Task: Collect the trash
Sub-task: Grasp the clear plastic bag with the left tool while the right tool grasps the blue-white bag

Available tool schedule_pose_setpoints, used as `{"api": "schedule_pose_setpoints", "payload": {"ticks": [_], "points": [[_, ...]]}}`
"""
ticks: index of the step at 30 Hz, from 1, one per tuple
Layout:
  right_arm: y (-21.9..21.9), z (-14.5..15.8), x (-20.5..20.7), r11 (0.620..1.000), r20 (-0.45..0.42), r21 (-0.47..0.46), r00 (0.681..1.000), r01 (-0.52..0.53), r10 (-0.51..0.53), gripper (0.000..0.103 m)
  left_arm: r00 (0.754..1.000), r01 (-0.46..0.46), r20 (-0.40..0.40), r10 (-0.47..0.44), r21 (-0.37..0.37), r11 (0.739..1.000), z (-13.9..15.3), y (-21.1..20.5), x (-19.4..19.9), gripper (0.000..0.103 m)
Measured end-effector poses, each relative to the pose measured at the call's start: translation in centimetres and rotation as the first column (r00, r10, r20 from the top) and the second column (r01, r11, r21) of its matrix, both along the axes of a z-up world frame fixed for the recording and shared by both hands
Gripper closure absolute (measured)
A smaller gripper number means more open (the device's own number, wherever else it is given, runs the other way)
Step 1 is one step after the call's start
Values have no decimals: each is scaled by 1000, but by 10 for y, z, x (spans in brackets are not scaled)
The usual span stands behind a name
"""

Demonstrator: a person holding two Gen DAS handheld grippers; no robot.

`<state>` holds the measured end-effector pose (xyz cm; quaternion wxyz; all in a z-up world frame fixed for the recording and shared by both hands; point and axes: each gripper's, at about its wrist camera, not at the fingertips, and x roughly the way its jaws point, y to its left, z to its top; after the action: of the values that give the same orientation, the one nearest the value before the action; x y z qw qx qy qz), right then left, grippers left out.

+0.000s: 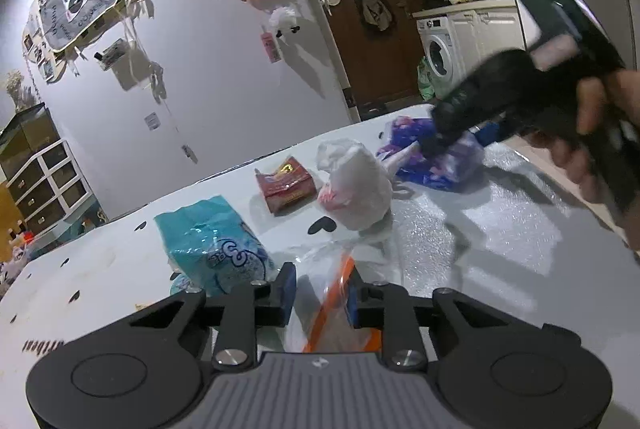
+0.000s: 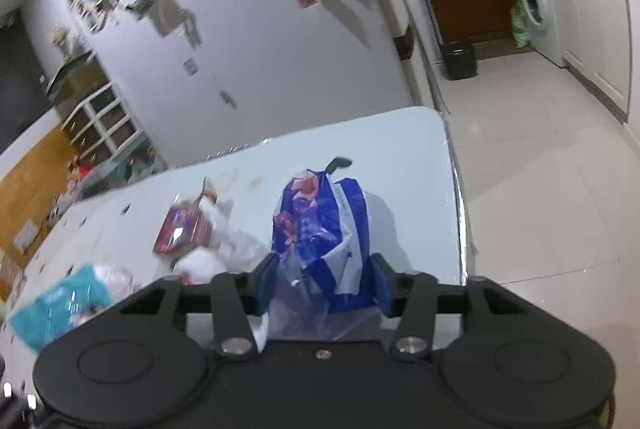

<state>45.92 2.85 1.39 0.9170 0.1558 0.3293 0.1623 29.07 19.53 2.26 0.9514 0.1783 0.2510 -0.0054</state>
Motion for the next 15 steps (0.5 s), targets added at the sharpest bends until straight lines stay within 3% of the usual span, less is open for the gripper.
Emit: {"api": "schedule_pose_setpoints", "payload": {"ticks": [7, 15], "points": [[-13, 13, -23, 999, 70, -36, 997, -28, 30, 78, 997, -23, 69, 28, -82, 996, 11, 11, -5, 90], [-30, 34, -56, 996, 164, -61, 984, -65, 74, 82, 989, 2, 141, 31, -226, 974, 23, 13, -11, 92]]}}
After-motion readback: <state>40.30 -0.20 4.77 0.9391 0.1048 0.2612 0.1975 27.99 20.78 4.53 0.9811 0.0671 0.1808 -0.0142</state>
